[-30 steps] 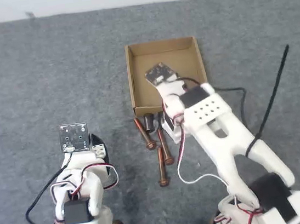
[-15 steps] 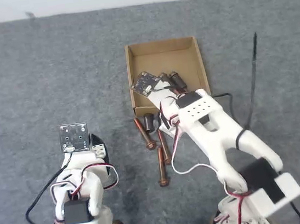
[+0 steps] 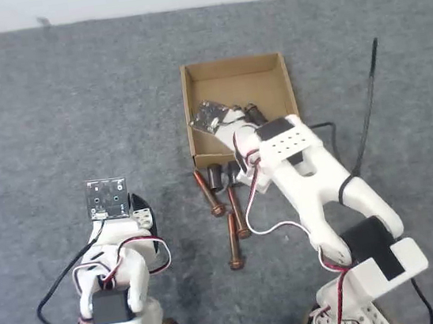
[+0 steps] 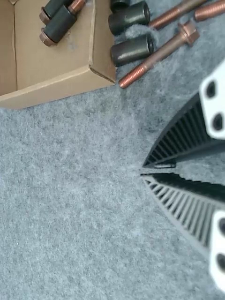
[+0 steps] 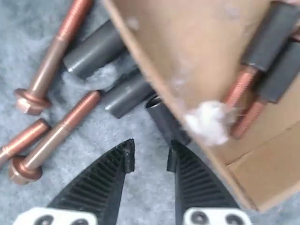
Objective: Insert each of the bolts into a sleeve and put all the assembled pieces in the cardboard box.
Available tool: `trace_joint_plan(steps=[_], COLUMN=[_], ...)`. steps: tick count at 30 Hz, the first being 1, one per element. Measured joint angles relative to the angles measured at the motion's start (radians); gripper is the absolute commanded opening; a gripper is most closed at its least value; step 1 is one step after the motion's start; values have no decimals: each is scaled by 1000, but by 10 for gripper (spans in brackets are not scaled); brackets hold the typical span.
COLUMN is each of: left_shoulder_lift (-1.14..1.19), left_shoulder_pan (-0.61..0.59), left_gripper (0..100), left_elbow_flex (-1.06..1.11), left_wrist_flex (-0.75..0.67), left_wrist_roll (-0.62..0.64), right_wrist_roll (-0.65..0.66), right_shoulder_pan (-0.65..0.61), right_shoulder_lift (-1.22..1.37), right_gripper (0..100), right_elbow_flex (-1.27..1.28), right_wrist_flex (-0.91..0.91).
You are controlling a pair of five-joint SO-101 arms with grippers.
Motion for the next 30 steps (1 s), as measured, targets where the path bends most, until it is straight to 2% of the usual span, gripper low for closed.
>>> trace_joint_plan(steps=[8, 14, 19, 30], left_shoulder_lift=[0, 0, 0, 0], left_shoulder_pan=[0, 0, 0, 0], left_gripper=[12, 12, 12, 12], left_elbow_flex=[0, 0, 0, 0], left_wrist_flex=[0, 0, 0, 0], left_wrist_roll=[-6, -6, -41, -58], right_wrist_roll=[89, 92, 124, 135], right_shoulder_pan=[12, 31, 32, 40], right_shoulder_lift=[104, 199, 264, 338], right_gripper=[102, 216, 173, 164], right_elbow_flex=[-72, -186, -210, -233], right_wrist_flex=[0, 11, 41, 12])
